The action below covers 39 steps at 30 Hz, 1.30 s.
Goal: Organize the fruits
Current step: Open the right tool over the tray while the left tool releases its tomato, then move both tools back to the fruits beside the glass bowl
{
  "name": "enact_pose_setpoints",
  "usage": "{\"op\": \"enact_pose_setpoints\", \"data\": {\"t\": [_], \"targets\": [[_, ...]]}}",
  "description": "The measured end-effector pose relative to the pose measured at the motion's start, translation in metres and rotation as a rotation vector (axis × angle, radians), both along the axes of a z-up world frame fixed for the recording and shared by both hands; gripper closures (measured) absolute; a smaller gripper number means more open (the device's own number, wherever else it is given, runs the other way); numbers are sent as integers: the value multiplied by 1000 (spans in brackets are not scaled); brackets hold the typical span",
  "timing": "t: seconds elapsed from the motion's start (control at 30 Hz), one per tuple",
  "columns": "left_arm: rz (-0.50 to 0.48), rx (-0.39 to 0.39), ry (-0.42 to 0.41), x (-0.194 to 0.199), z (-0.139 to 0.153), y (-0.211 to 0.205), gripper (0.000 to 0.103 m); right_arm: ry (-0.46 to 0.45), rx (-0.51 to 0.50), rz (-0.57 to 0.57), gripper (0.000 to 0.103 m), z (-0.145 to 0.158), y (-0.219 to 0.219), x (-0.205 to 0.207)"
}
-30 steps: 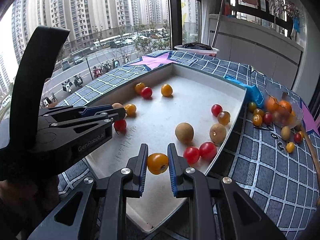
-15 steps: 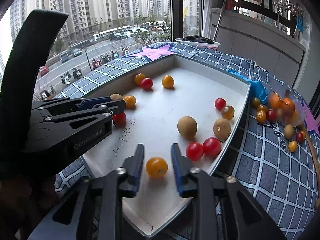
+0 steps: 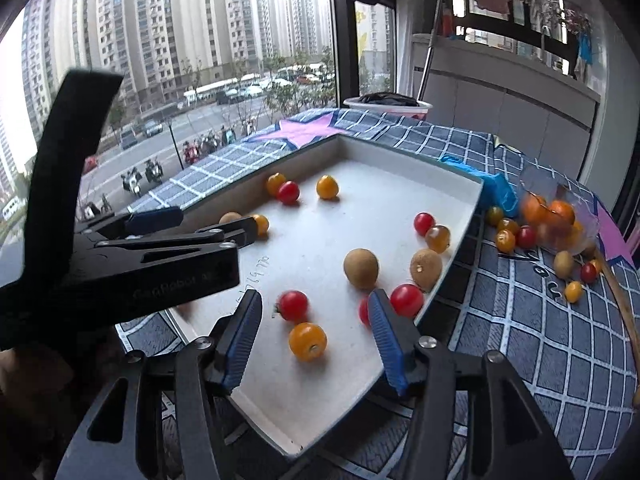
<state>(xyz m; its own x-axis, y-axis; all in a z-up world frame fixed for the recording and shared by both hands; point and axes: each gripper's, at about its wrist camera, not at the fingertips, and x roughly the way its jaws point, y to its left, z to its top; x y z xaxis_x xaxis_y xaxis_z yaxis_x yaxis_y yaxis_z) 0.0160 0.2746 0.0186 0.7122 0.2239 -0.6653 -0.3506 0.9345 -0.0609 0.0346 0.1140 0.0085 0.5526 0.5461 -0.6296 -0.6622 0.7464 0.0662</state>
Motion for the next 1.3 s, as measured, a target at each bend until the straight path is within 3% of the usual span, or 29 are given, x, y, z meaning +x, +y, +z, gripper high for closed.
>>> {"op": "enact_pose_setpoints", "data": {"t": [0.17,0.33,0.53,0.7,0.87,1.0,1.3], "targets": [[-21,94,-28,-7,9,-21,21,-20,48,-45,23,8,-28,-2],[-72,60,-41,-15,20,-49,21,-31,63,-143,11,13,-80,7],[-246,65,-29,-13,33,-125,21,13,-23,-377,11,-2,-153,35],[-376,70,19,-1,24,-182,21,64,-44,-516,11,-9,-212,43],[-406,34,87,23,10,-210,21,79,-45,-611,11,-10,-250,40],[-370,-27,130,55,4,-214,21,84,-30,-530,11,-8,-248,48],[-343,14,183,124,-11,-221,21,76,-67,-422,11,-9,-226,84]]}}
